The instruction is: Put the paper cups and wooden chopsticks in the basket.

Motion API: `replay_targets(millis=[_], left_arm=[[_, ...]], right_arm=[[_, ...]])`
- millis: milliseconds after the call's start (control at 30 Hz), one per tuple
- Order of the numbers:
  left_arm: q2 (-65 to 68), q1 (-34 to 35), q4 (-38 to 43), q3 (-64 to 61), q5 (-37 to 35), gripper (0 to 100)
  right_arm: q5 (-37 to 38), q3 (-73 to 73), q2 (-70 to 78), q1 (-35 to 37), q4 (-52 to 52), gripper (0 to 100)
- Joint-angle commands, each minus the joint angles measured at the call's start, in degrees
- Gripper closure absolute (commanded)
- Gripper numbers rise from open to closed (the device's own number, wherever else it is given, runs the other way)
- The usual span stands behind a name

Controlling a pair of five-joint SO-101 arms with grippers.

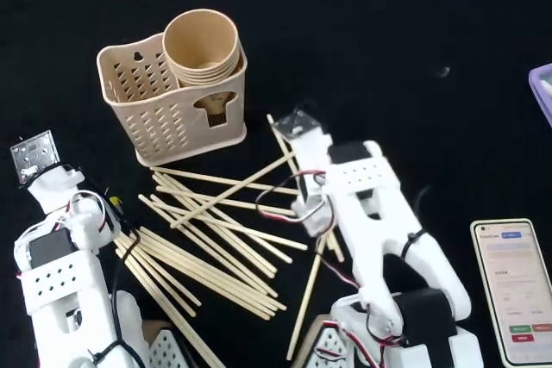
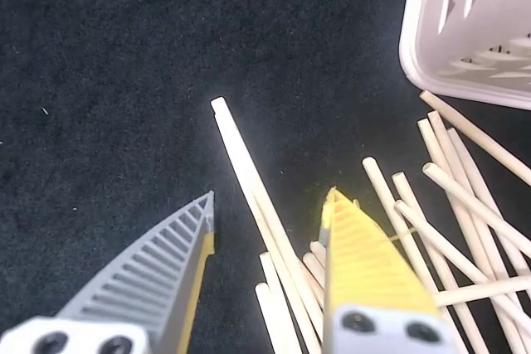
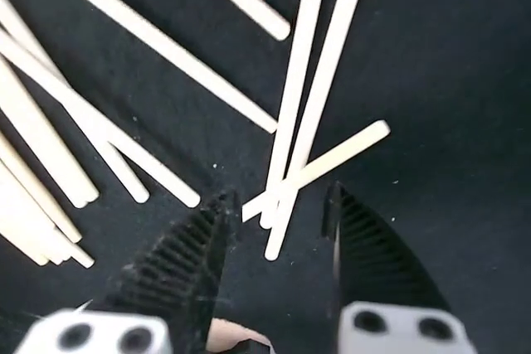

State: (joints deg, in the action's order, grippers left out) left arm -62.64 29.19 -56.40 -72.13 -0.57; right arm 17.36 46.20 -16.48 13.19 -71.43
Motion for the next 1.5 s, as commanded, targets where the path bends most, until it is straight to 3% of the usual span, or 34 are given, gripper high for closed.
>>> replay_targets(millis=[0,167,400,900,1133,1467], left_arm=[[-0.62,0.4,0.79,1.01,-0.62,78],[-0.62,0.4,0.79,0.92,-0.62,78],[-0.62,0.4,0.79,0.92,-0.62,78],[-0.62,0.4,0.62,0.92,-0.62,78],[-0.62,0.4,0.62,1.1,-0.62,78],[-0.62,0.4,0.7,1.19,-0.62,78]], right_arm=[[0.44,1.19,-2.95,-1.49,0.7,82.5],[0.62,2.59,-2.95,-1.49,0.97,82.5],[0.26,7.78,-2.95,-1.49,12.13,82.5],[2.02,8.4,-2.86,-4.04,20.04,82.6],[8.26,8.48,-2.86,-6.59,23.65,98.2],[8.26,6.37,-3.12,-6.42,23.91,97.0]])
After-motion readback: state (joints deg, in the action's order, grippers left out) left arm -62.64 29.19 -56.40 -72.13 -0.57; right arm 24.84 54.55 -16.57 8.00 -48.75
